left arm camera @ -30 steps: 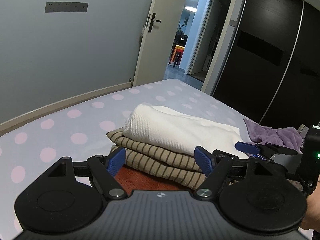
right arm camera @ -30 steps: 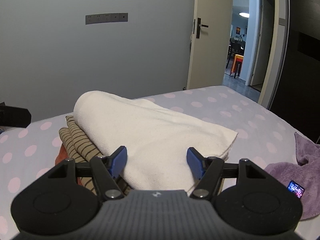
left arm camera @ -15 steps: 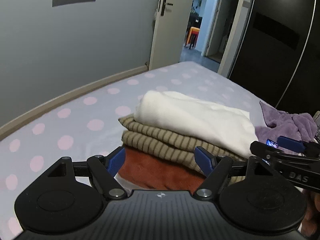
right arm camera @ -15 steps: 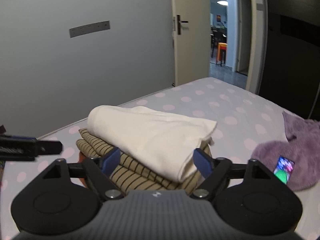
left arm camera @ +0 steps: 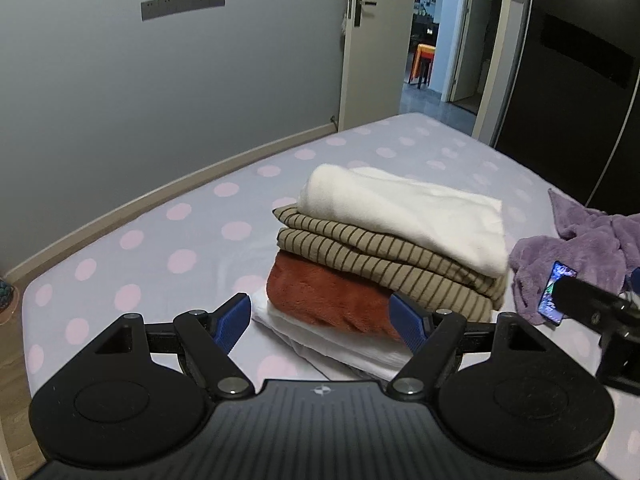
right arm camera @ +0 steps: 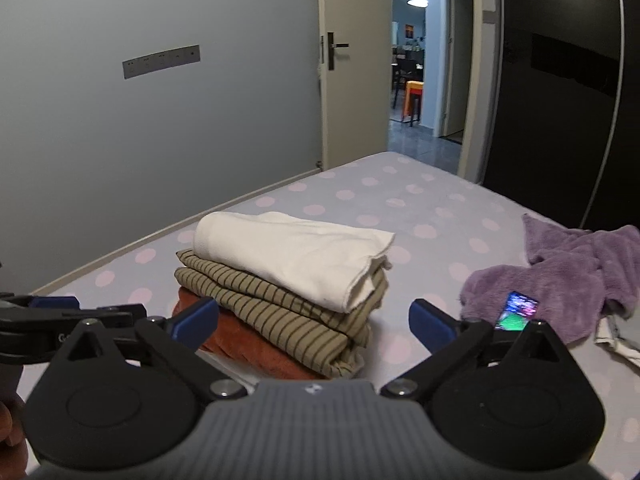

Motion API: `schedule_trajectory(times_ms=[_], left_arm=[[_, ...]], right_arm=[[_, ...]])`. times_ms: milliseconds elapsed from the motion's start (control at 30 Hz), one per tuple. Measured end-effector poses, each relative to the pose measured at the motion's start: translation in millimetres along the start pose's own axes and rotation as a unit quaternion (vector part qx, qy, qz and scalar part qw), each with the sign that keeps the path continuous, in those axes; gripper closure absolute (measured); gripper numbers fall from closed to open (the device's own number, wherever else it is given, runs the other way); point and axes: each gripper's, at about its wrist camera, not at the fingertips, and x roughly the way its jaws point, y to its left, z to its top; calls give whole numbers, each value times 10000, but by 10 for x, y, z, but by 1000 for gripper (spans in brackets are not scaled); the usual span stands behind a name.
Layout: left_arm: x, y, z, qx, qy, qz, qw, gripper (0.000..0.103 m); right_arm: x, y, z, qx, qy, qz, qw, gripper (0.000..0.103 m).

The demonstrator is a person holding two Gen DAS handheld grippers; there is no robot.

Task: Fold clothes

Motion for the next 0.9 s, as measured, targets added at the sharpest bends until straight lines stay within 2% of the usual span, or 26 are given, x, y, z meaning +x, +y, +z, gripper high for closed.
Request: schedule_trajectory(times_ms=[300, 500, 900], left_arm=[[-266, -62, -147, 181, -96, 239, 9995, 26], [-335, -34, -166, -29, -11, 68, 10000, 26], [-406, -141, -156, 138, 8, 81, 9999, 26]], right_arm=[[-396, 71, -168, -41, -96, -33, 9999, 1], [-539, 110, -218, -31, -107, -71, 9999, 1], [-577, 16, -190, 101, -122, -133, 9998, 1]])
